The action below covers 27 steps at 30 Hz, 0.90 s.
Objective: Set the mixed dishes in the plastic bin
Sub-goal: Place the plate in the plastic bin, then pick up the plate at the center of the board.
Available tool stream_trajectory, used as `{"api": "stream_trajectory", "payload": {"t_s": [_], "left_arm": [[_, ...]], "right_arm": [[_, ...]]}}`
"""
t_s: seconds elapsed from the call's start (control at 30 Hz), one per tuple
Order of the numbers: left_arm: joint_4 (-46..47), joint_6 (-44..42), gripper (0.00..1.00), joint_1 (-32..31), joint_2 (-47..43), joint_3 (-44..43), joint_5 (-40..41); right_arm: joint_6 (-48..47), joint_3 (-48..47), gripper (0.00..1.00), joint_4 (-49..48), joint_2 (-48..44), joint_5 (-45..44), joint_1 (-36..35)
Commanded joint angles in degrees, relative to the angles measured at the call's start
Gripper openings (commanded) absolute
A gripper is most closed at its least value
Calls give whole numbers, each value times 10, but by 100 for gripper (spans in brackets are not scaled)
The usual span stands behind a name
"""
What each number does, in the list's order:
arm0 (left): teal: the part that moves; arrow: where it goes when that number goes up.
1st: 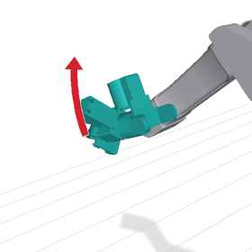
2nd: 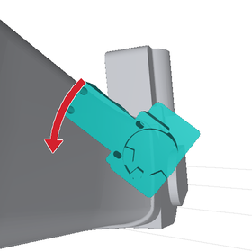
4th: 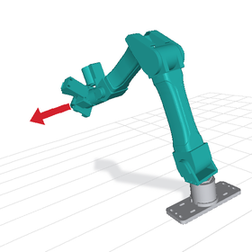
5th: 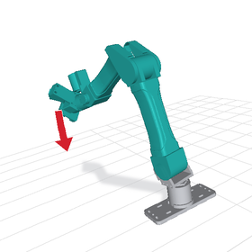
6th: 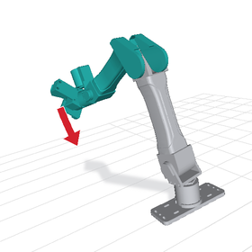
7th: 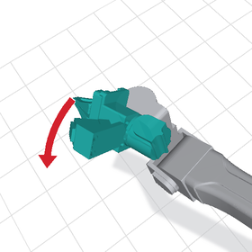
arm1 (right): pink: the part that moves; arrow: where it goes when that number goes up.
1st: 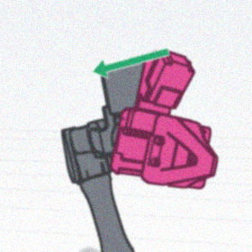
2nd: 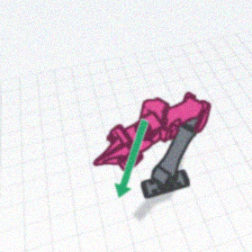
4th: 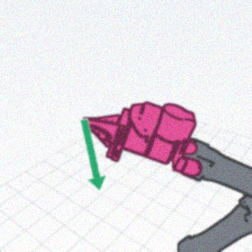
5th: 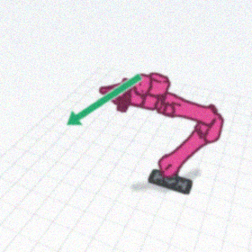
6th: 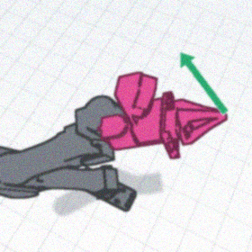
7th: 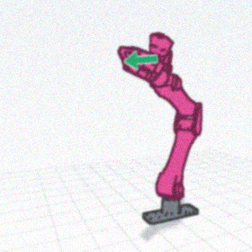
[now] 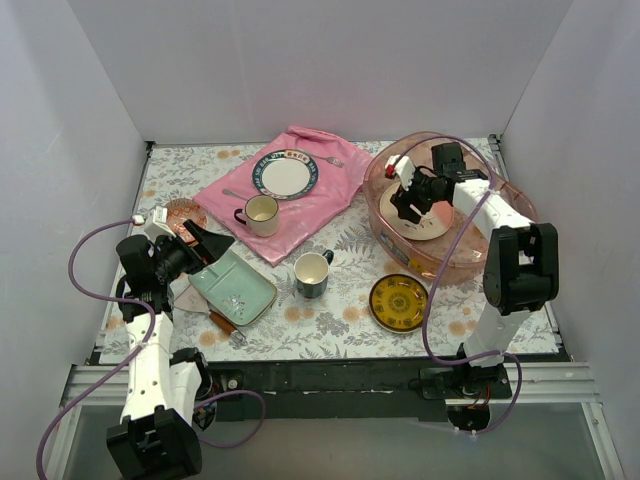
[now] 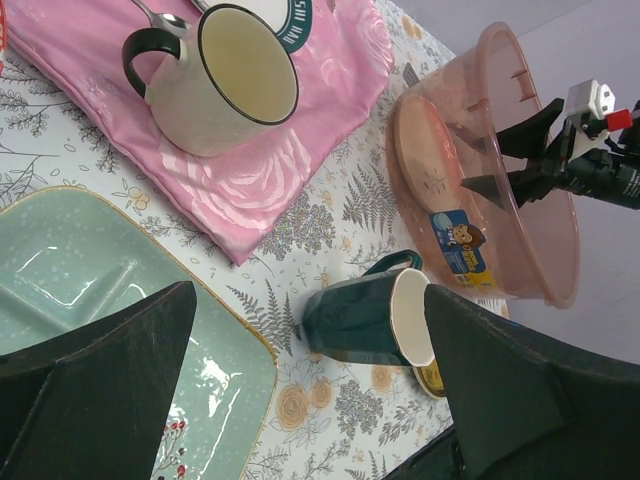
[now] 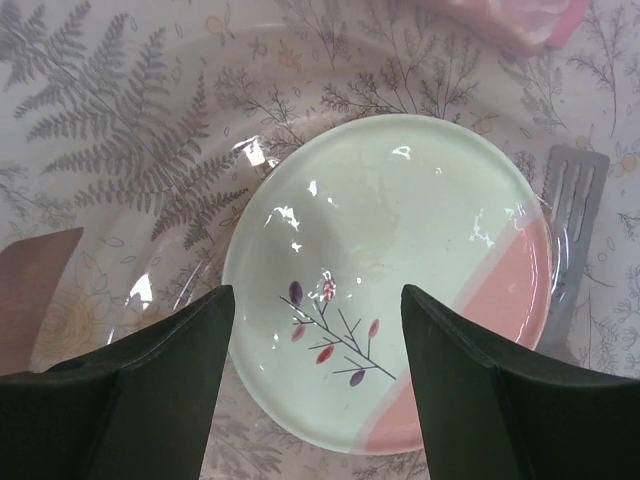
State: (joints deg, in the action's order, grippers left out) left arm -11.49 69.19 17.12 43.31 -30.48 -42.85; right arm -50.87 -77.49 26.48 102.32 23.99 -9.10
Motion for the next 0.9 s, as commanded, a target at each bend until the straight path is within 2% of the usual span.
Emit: {"api": "stream_trajectory", "payload": {"t_s": [0.0, 0.3, 0.47, 0.57, 0.6, 0.7, 0.77, 0.87], "left_arm": [[2, -1, 98, -1, -2, 3, 14], [-83, 10, 98, -2, -7, -34, 68], [-149, 3, 98, -1, -1, -81, 133], [-170, 9, 98, -2, 7, -100, 169], [-176, 9, 98, -2, 10, -106, 177], [-204, 17, 98, -2, 20, -120, 217], [-236, 38, 98, -2, 25, -128, 260], [-255, 52, 98, -2, 27, -129, 277]], "right_arm": [[78, -28, 75, 9, -60, 18, 5], [221, 44, 77, -53, -190, 77, 28], [254, 81, 81, -70, -265, 120, 38], [279, 125, 85, -87, -312, 188, 55], [288, 142, 86, -114, -325, 246, 67], [336, 217, 92, -172, -377, 337, 82], [371, 264, 93, -233, -406, 372, 85], [386, 291, 93, -259, -416, 421, 86]]}}
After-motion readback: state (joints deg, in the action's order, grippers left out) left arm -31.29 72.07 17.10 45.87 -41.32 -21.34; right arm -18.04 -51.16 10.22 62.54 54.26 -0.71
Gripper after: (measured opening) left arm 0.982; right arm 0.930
